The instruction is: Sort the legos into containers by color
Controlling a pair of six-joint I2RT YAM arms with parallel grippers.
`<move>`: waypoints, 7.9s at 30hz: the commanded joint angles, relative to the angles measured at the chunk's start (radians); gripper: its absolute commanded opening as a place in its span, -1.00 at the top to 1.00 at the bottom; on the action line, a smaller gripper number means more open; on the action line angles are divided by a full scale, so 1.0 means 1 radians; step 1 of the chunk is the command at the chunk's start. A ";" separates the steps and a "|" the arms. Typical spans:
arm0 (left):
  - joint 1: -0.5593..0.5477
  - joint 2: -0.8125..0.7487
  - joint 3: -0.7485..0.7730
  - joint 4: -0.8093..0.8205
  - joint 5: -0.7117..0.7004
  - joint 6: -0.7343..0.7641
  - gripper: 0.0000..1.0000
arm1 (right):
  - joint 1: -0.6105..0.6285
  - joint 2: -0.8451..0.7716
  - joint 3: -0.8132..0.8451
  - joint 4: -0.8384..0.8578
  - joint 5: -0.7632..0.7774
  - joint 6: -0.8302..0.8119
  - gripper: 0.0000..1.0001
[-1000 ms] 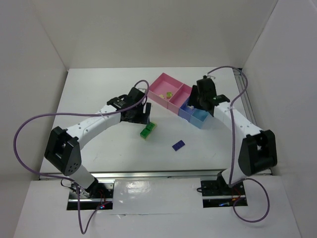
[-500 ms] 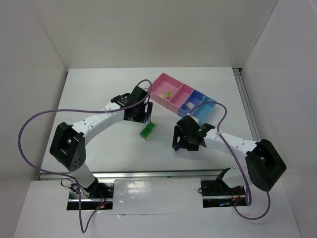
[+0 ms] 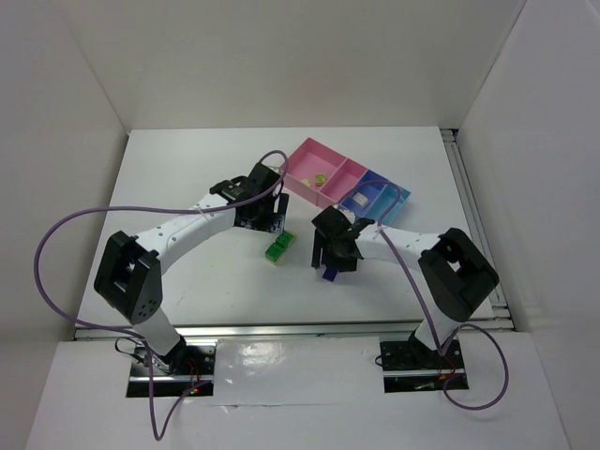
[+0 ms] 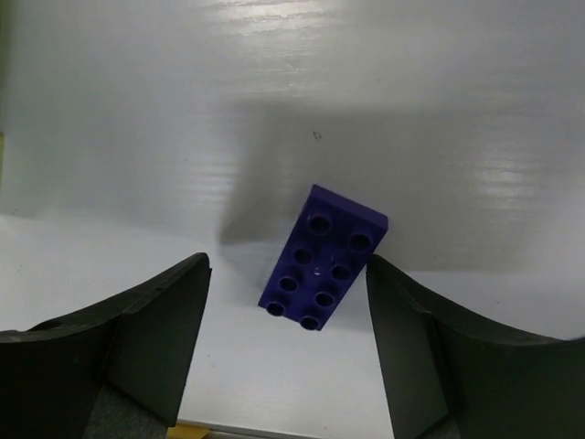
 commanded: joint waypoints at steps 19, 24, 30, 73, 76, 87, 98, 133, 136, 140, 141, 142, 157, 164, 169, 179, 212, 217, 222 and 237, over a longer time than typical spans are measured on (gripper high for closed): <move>0.018 -0.077 0.019 -0.042 -0.121 0.081 -0.86 | 0.029 -0.063 0.116 -0.113 0.398 -0.030 0.57; 0.031 -0.098 0.010 -0.042 -0.121 0.115 -0.95 | -0.154 -0.186 0.144 -0.104 0.401 -0.099 0.57; 0.040 -0.118 -0.010 -0.051 -0.175 0.088 -1.00 | -0.349 -0.209 0.156 -0.018 0.374 -0.215 0.57; 0.273 0.367 0.375 -0.165 0.126 -0.645 -0.89 | -0.366 -0.281 0.210 0.073 0.153 -0.289 -0.70; 0.273 0.399 0.386 -0.175 0.152 -0.663 -0.89 | -0.366 -0.282 0.210 0.073 0.153 -0.289 -0.70; 0.253 0.397 0.318 -0.168 0.164 -0.731 -0.54 | -0.366 -0.282 0.191 0.053 0.140 -0.280 -0.72; 0.244 0.401 0.303 -0.168 0.184 -0.691 0.38 | -0.366 -0.282 0.173 0.053 0.130 -0.271 -0.72; 0.387 0.216 0.357 0.130 1.469 0.194 1.00 | -0.406 -0.058 0.290 0.244 -1.223 -0.469 -0.75; 0.387 0.230 0.332 0.176 1.554 0.179 1.00 | -0.396 -0.047 0.290 0.332 -1.268 -0.412 -0.75; 0.387 0.206 0.300 0.211 1.554 0.179 1.00 | -0.387 -0.002 0.340 0.376 -1.314 -0.364 -0.77; 0.387 0.206 0.300 0.222 1.554 0.179 1.00 | -0.387 -0.002 0.340 0.407 -1.323 -0.343 -0.77; 0.387 0.197 0.289 0.222 1.554 0.179 1.00 | -0.387 0.007 0.340 0.448 -1.323 -0.317 -0.77; 0.377 0.196 0.271 0.251 1.606 0.188 1.00 | -0.331 0.143 0.443 0.694 -1.374 -0.163 -0.47; 0.368 0.196 0.271 0.242 1.615 0.188 1.00 | -0.330 0.144 0.412 0.759 -1.383 -0.130 0.41; 0.368 0.186 0.271 0.242 1.582 0.188 1.00 | -0.395 0.114 0.334 0.730 -1.357 -0.140 0.79; 0.396 0.186 0.271 0.242 1.516 0.168 1.00 | -0.461 0.042 0.270 0.480 -1.219 -0.280 0.89; 0.357 0.304 0.498 -0.252 0.815 0.266 -0.65 | -0.398 -0.010 0.346 0.105 -0.964 -0.527 0.89; 0.367 0.177 0.348 -0.097 1.305 0.352 -0.74 | -0.398 -0.001 0.336 0.261 -1.255 -0.493 0.86; 0.305 0.158 0.193 0.129 1.482 0.273 -0.89 | -0.398 0.008 0.336 0.353 -1.300 -0.412 0.82; 0.250 0.138 0.067 0.483 1.448 0.042 -0.33 | -0.358 -0.019 0.276 0.558 -1.309 -0.219 0.82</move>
